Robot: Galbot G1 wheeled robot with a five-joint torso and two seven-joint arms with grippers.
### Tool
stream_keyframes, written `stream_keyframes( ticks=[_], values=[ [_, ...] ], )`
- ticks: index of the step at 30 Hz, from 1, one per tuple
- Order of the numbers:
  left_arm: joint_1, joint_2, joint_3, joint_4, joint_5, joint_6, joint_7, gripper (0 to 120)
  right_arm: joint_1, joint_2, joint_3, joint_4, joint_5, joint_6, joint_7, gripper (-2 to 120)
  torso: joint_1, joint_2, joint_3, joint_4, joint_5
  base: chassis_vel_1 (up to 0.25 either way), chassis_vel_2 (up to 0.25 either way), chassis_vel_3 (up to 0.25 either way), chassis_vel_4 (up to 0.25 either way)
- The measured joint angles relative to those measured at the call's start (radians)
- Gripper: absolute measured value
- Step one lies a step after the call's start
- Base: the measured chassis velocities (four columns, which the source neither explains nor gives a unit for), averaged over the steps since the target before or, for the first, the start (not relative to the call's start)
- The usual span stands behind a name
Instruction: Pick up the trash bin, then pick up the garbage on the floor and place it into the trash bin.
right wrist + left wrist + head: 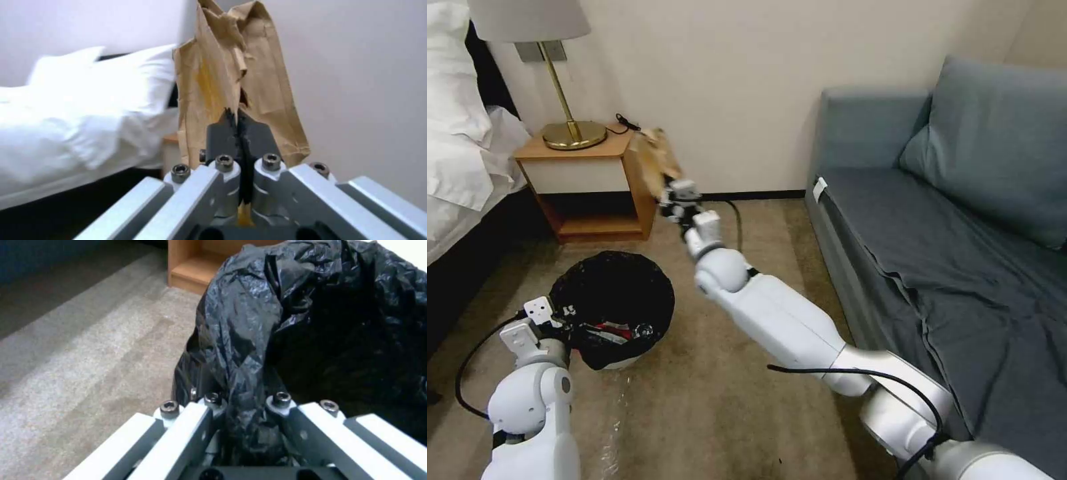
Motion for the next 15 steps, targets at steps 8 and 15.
stream_keyframes(
  ticks=[8,15],
  values=[
    [-0.010,0.000,0.007,0.008,0.004,-0.007,-0.001,4,-0.077,-0.004,-0.109,-0.021,-0.046,0.018,-0.020,0,0.000,0.000,0.000,-0.0002,0.0001,0.000,0.000,0.000,0.000],
    [-0.016,-0.004,0.017,0.015,0.007,-0.021,-0.002,4,-0.187,-0.029,-0.153,-0.055,-0.109,0.056,-0.051,0,0.000,0.000,0.000,-0.0005,0.0000,0.000,0.000,0.000,0.000]
  ],
)
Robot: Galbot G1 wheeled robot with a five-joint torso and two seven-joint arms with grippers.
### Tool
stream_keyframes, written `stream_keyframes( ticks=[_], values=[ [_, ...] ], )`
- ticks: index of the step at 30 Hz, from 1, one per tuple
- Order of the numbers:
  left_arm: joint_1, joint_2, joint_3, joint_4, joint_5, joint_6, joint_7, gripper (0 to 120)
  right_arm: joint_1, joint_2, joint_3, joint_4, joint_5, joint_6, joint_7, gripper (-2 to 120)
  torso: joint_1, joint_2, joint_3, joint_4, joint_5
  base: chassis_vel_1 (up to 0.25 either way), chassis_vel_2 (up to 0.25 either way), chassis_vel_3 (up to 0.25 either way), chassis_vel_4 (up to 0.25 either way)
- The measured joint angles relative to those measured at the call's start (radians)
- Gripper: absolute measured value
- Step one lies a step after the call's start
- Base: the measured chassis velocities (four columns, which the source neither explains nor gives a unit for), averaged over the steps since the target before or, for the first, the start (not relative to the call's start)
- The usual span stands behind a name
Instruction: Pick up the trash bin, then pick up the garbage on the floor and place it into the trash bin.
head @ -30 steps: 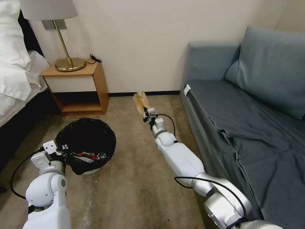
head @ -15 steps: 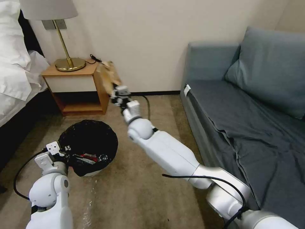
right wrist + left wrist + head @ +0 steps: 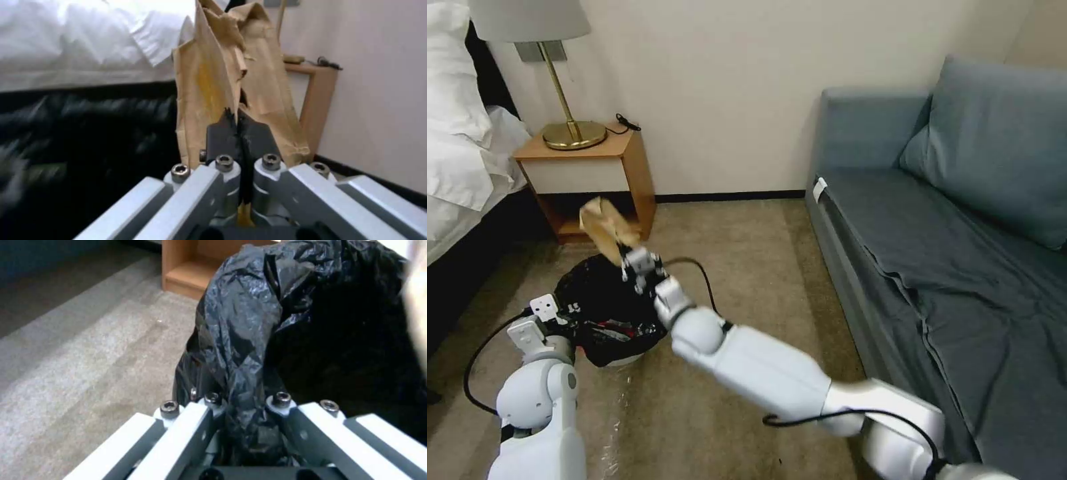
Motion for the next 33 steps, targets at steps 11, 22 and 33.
stream_keyframes(
  ticks=[11,22,33],
  values=[
    [-0.006,0.001,-0.005,0.002,-0.004,-0.005,0.000,4,-0.018,-0.010,0.007,-0.016,-0.034,0.016,-0.022,0,0.000,0.000,0.000,0.0002,0.0001,0.000,0.000,0.000,0.000],
    [-0.009,0.005,-0.011,0.003,-0.005,-0.003,0.000,4,-0.028,-0.016,0.036,0.008,-0.044,-0.016,-0.004,27,0.000,0.000,0.000,0.0003,0.0001,0.000,0.000,0.000,0.000],
    [-0.010,0.010,-0.019,0.016,-0.007,0.000,0.003,4,0.000,-0.033,0.096,0.073,-0.039,-0.039,-0.012,65,0.000,0.000,0.000,0.0004,0.0001,0.000,0.000,0.000,0.000]
  ],
)
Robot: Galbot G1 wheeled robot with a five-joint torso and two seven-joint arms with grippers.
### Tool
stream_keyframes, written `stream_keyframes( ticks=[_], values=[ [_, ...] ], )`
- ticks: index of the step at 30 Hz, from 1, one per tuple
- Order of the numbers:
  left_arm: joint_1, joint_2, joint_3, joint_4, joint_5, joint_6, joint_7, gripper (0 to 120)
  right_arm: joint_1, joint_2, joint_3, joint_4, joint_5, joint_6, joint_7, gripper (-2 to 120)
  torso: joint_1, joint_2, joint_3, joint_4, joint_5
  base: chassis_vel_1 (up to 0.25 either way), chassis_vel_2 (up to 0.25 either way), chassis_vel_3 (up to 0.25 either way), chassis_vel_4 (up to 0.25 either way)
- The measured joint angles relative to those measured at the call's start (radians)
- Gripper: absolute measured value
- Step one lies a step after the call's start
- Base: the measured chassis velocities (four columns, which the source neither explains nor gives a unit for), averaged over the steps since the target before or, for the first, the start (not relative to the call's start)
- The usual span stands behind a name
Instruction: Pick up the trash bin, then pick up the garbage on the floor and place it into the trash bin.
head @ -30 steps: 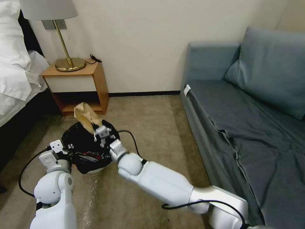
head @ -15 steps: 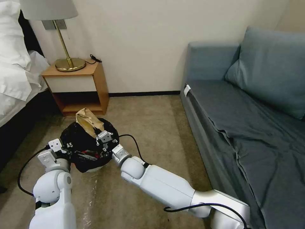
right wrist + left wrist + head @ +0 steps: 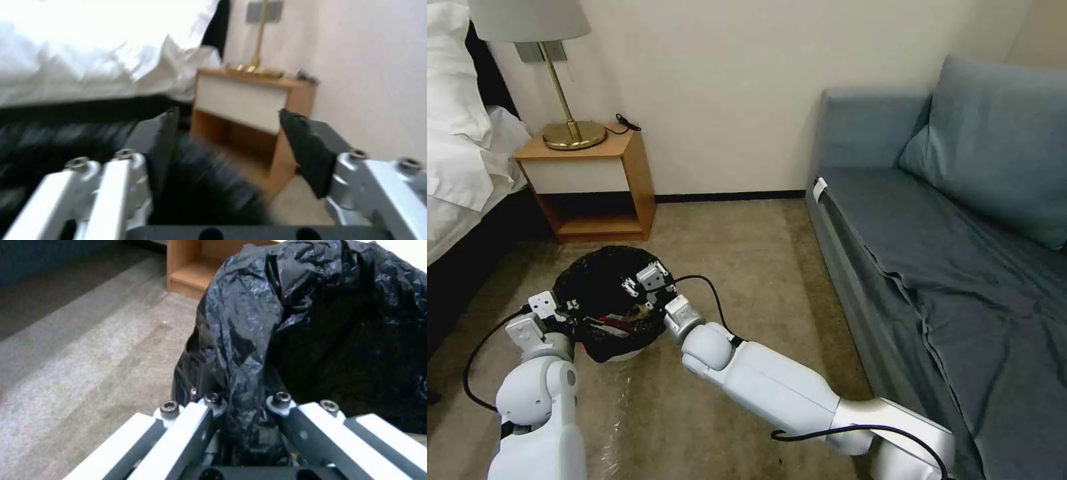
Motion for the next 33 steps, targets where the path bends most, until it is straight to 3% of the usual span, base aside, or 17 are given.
stream_keyframes(
  ticks=[6,7,10,17,23,33],
  values=[
    [-0.013,0.013,-0.018,0.016,-0.040,0.008,0.004,4,0.039,-0.048,0.135,0.068,-0.016,-0.036,-0.013,85,0.000,0.000,0.000,0.0001,0.0001,0.000,0.000,0.000,0.000],
    [-0.017,0.023,-0.025,0.017,-0.072,0.010,0.005,4,0.016,-0.076,0.232,0.102,-0.025,-0.065,-0.001,93,0.000,0.000,0.000,0.0000,0.0002,0.000,0.000,0.000,0.000],
    [-0.013,0.032,-0.040,0.016,-0.106,0.011,0.004,4,-0.037,-0.115,0.351,0.131,-0.042,-0.099,0.009,99,0.000,0.000,0.000,-0.0008,0.0004,0.000,0.000,0.000,0.000],
    [0.000,0.061,-0.065,0.010,-0.172,0.011,0.008,4,-0.228,-0.211,0.626,0.236,-0.095,-0.146,-0.040,100,0.000,0.000,0.000,-0.0006,0.0005,0.000,0.000,0.000,0.000],
    [0.001,0.085,-0.076,0.023,-0.193,0.005,0.031,4,-0.452,-0.195,0.807,0.358,-0.097,-0.169,-0.061,100,0.000,0.000,0.000,-0.0003,0.0005,0.000,0.000,0.000,0.000],
    [-0.016,0.089,-0.081,0.076,-0.234,-0.002,0.019,4,-0.555,-0.162,0.858,0.384,-0.175,-0.113,-0.093,100,0.000,0.000,0.000,0.0001,0.0000,0.000,0.000,0.000,0.000]
  ],
)
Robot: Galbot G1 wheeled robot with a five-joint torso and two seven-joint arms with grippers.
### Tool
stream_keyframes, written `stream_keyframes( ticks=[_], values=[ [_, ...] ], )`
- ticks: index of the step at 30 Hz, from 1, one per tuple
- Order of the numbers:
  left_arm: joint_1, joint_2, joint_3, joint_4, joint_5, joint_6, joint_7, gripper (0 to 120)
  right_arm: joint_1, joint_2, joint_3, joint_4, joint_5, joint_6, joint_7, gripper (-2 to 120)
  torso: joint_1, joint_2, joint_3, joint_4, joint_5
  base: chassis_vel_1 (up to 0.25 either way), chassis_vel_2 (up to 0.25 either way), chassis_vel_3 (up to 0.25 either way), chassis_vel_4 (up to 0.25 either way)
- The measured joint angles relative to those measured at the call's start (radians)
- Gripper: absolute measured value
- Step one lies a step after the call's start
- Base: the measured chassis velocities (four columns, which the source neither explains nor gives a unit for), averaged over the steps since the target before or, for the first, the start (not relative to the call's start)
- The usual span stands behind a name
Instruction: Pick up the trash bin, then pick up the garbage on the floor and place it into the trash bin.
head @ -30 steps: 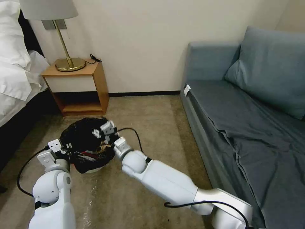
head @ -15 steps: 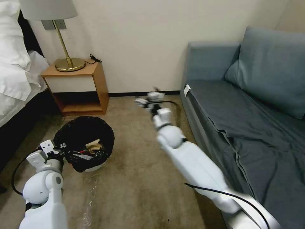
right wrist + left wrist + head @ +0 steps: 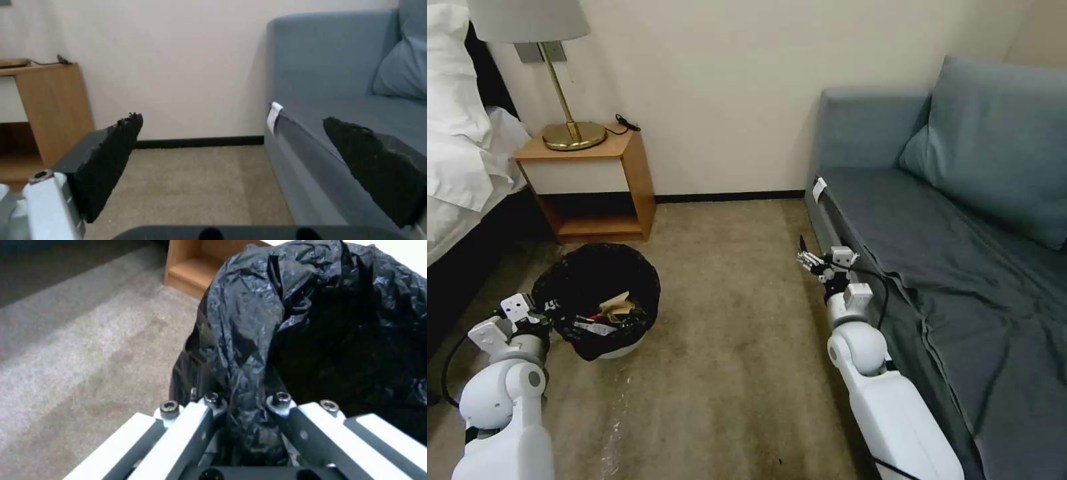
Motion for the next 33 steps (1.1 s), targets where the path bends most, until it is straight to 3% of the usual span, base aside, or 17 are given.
stream_keyframes(
  ticks=[2,5,9,11,12,17,18,23,25,33],
  values=[
    [-0.026,0.002,0.004,0.025,-0.077,0.020,-0.073,4,-0.008,0.005,0.006,-0.004,-0.017,0.019,-0.009,100,0.000,0.000,0.000,-0.0001,0.0001,0.000,0.000,0.000,0.000],
    [-0.060,0.011,0.011,0.074,-0.127,0.033,-0.124,4,-0.016,0.010,0.011,-0.012,-0.030,0.035,-0.021,100,0.000,0.000,0.000,-0.0003,-0.0001,0.000,0.000,0.000,0.000],
    [-0.094,0.024,0.015,0.128,-0.161,0.035,-0.147,4,-0.019,0.012,0.016,-0.019,-0.040,0.050,-0.033,100,0.000,0.000,0.000,0.0000,0.0000,0.000,0.000,0.000,0.000],
    [-0.137,0.040,0.014,0.195,-0.196,0.023,-0.158,4,-0.024,0.013,0.023,-0.019,-0.044,0.060,-0.041,100,0.000,0.000,0.000,-0.0001,-0.0002,0.000,0.000,0.000,0.000],
    [-0.137,0.040,0.014,0.195,-0.196,0.023,-0.158,4,-0.024,0.013,0.023,-0.019,-0.044,0.060,-0.041,100,0.000,0.000,0.000,-0.0001,-0.0002,0.000,0.000,0.000,0.000],
    [-0.231,0.085,-0.009,0.358,-0.235,-0.068,-0.150,4,-0.038,0.019,0.024,-0.039,-0.061,0.097,-0.064,100,0.000,0.000,0.000,-0.0003,-0.0001,0.000,0.000,0.000,0.000],
    [-0.231,0.085,-0.009,0.358,-0.235,-0.068,-0.150,4,-0.038,0.019,0.024,-0.039,-0.061,0.097,-0.064,100,0.000,0.000,0.000,-0.0003,-0.0001,0.000,0.000,0.000,0.000],
    [-0.283,0.120,-0.021,0.491,-0.226,-0.147,-0.116,4,-0.037,0.013,-0.004,-0.055,-0.066,0.114,-0.083,100,0.000,0.000,0.000,0.0000,-0.0001,0.000,0.000,0.000,0.000],
    [-0.308,0.117,-0.028,0.546,-0.223,-0.183,-0.107,4,-0.033,0.008,-0.023,-0.056,-0.076,0.114,-0.083,100,0.000,0.000,0.000,0.0000,0.0000,0.000,0.000,0.000,0.000],
    [-0.353,0.093,-0.025,0.618,-0.209,-0.208,-0.098,4,-0.048,-0.006,-0.019,-0.041,-0.080,0.116,-0.081,100,0.000,0.000,0.000,-0.0005,-0.0002,0.000,0.000,0.000,0.000]
  ],
)
